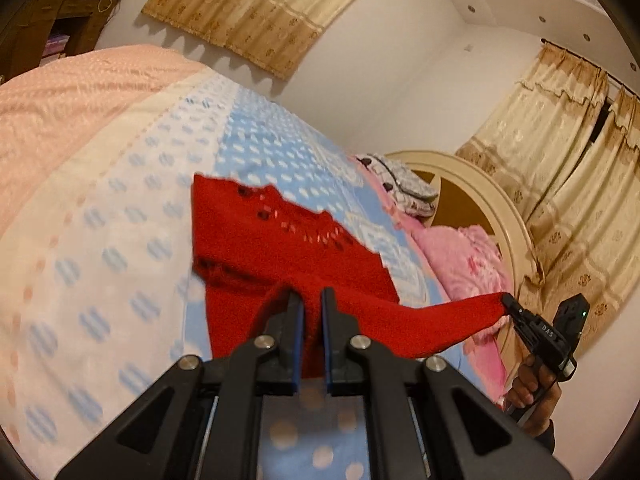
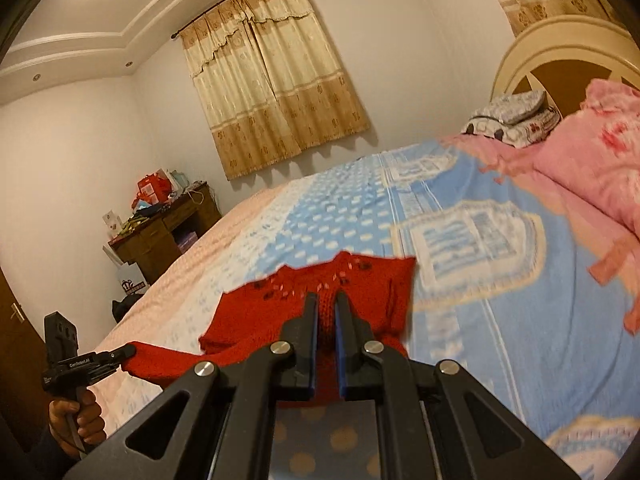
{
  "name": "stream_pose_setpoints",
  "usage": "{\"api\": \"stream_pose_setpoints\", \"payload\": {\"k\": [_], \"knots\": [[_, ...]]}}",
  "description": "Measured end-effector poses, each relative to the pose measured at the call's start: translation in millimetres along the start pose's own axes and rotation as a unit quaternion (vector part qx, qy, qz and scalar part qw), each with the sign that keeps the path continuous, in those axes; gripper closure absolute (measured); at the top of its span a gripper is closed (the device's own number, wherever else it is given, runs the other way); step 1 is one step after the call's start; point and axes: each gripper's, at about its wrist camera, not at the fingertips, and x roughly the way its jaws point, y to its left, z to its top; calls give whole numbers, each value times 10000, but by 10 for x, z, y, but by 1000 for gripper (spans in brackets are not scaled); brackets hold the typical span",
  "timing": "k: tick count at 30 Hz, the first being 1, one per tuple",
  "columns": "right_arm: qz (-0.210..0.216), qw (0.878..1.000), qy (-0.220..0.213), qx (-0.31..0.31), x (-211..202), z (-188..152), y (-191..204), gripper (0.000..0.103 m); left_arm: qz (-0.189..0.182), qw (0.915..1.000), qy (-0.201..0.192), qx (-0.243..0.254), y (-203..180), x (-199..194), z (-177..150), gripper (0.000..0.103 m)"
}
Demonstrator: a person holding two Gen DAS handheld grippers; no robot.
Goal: Fold small clothes
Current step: 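Lift the hem with both tools and fold it toward the collar, then lay the hem over the collar and open both tools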
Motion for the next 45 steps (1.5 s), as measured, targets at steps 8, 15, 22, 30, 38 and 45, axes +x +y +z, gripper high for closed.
{"api": "stream_pose_setpoints", "payload": {"k": [8, 15, 22, 30, 38, 45], "knots": [[-136, 9997, 93, -162, 485, 323, 21, 97, 24, 10000, -35, 87, 59, 328, 392, 95], [-282, 9991, 238, -209, 898, 509, -62, 97, 89, 9999, 11, 66, 165, 580, 653, 95], [-353, 9980, 517, -24, 1504, 710, -244, 97, 350, 9993, 100, 126, 369, 984, 984, 95], [-601, 9938, 929, 46, 2397, 737, -460, 97, 636, 9967, 493, 38, 750, 1629, 1093, 95], [-971, 9839, 1499, 75, 3190, 630, -720, 97, 972, 9924, 738, 170, 945, 1984, 1108, 93], [-1347, 9730, 1873, -73, 3421, 450, -871, 61, 1426, 9880, 490, 325, 952, 1714, 1173, 43]]}}
